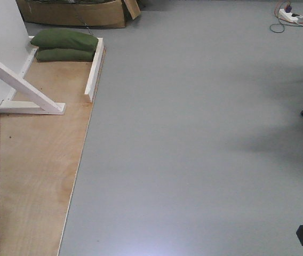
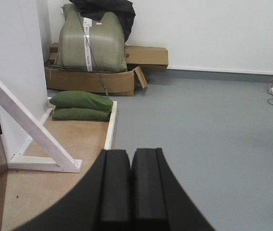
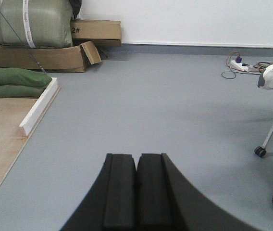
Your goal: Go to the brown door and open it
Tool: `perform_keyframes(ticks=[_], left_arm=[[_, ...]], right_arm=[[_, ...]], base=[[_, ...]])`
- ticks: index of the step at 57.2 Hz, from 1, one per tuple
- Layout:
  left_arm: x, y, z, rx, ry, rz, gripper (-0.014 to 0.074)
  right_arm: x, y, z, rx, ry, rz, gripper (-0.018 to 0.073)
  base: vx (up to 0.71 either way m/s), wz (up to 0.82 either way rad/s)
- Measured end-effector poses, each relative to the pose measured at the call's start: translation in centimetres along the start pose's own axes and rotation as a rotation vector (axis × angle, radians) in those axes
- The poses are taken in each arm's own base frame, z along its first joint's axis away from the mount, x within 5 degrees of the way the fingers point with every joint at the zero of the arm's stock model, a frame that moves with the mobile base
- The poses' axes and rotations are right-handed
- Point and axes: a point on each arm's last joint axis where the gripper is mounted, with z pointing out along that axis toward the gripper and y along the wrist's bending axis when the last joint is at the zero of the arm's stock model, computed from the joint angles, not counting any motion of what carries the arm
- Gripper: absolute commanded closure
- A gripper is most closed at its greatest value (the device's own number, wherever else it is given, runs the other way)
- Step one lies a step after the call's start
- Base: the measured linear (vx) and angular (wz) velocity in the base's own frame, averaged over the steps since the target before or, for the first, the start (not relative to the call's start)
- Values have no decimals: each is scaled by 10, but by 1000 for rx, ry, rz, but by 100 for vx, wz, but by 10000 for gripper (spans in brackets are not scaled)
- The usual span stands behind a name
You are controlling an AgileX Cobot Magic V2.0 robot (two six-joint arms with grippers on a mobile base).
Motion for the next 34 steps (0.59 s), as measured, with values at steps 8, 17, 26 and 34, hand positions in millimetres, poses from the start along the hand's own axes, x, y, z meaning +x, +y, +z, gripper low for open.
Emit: perform_keyframes(ticks=[8, 17, 26, 34], left_arm=[[0, 0, 0, 0, 0, 0, 600], [0, 0, 0, 0, 0, 0, 600], [0, 0, 0, 0, 0, 0, 600], [0, 0, 0, 0, 0, 0, 600]], right_arm=[[0, 0, 0, 0, 1, 0, 559], [0, 0, 0, 0, 1, 0, 559], [0, 0, 0, 0, 1, 0, 559], [0, 0, 0, 0, 1, 0, 559]], base=[[13, -1], [10, 0], [7, 0], [4, -1]])
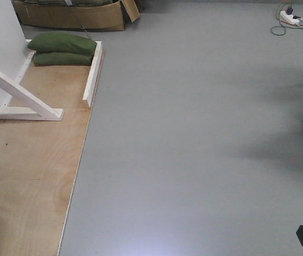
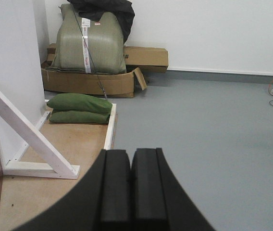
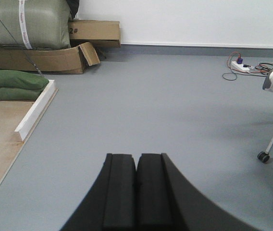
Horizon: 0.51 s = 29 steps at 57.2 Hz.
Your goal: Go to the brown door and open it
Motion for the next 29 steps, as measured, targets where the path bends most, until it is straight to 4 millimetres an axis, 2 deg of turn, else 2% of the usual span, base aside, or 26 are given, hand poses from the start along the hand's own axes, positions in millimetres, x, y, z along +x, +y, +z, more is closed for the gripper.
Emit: perform_keyframes(ticks=[29], left_arm=[[0, 0, 0, 0, 0, 0, 600]], right_arm=[[0, 0, 0, 0, 2, 0, 559]], base=[[0, 0]])
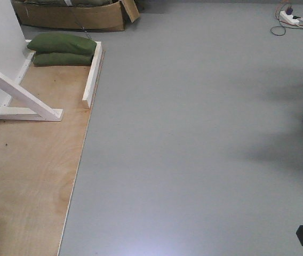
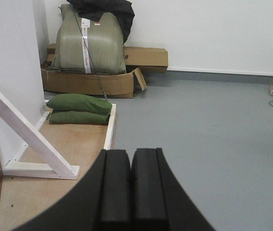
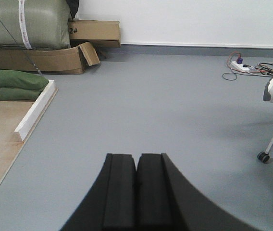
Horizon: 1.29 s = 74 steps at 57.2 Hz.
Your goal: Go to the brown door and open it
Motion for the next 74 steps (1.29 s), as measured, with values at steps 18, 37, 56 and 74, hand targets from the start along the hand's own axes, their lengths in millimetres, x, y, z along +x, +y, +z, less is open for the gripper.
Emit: perform_keyframes(ticks=[18, 37, 56, 74], left_arm=[[-23, -4, -6, 20, -56, -45, 600], [-154, -12, -18, -93, -343, -67, 600], [-280, 0, 11, -206, -650, -191, 600], [-333, 50, 17, -587, -1038, -524, 600]], right_arm=[[0, 0, 0, 0, 2, 0, 559], [0, 0, 0, 0, 2, 0, 559], [0, 0, 0, 0, 2, 0, 559], [0, 0, 0, 0, 3, 0, 559]], base=[[0, 0], [0, 0], [0, 0], [0, 0]])
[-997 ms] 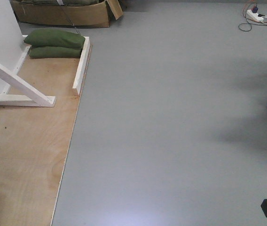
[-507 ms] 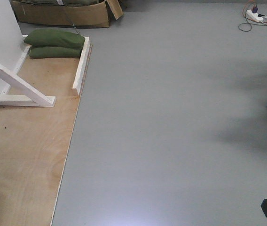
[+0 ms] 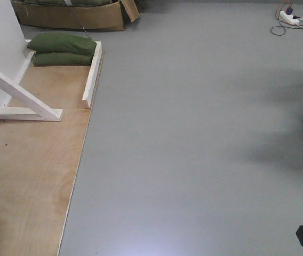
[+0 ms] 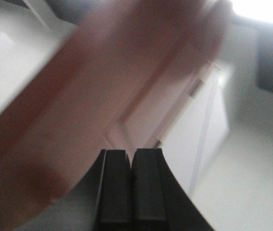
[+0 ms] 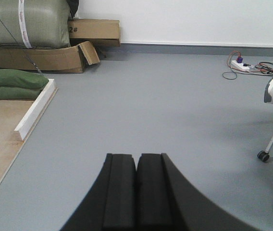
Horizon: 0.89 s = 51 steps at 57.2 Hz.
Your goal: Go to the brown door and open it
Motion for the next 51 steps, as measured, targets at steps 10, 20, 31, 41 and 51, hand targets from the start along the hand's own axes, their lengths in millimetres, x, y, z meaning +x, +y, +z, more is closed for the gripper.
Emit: perform_keyframes(ticks=[10, 20, 31, 41, 51], left_arm=[[-18, 18, 14, -351, -245, -73, 600], [-21, 27, 29, -529, -344, -117, 600], [-7, 36, 65, -451, -230, -72, 600], [6, 59, 89, -427, -107, -64, 600], [1, 79, 101, -416, -68, -36, 600]], right_arm=[[0, 0, 0, 0, 0, 0, 559], [0, 0, 0, 0, 0, 0, 559], [0, 0, 0, 0, 0, 0, 559], [0, 0, 0, 0, 0, 0, 559], [0, 0, 0, 0, 0, 0, 559]], base=[[0, 0], [0, 0], [0, 0], [0, 0], [0, 0]])
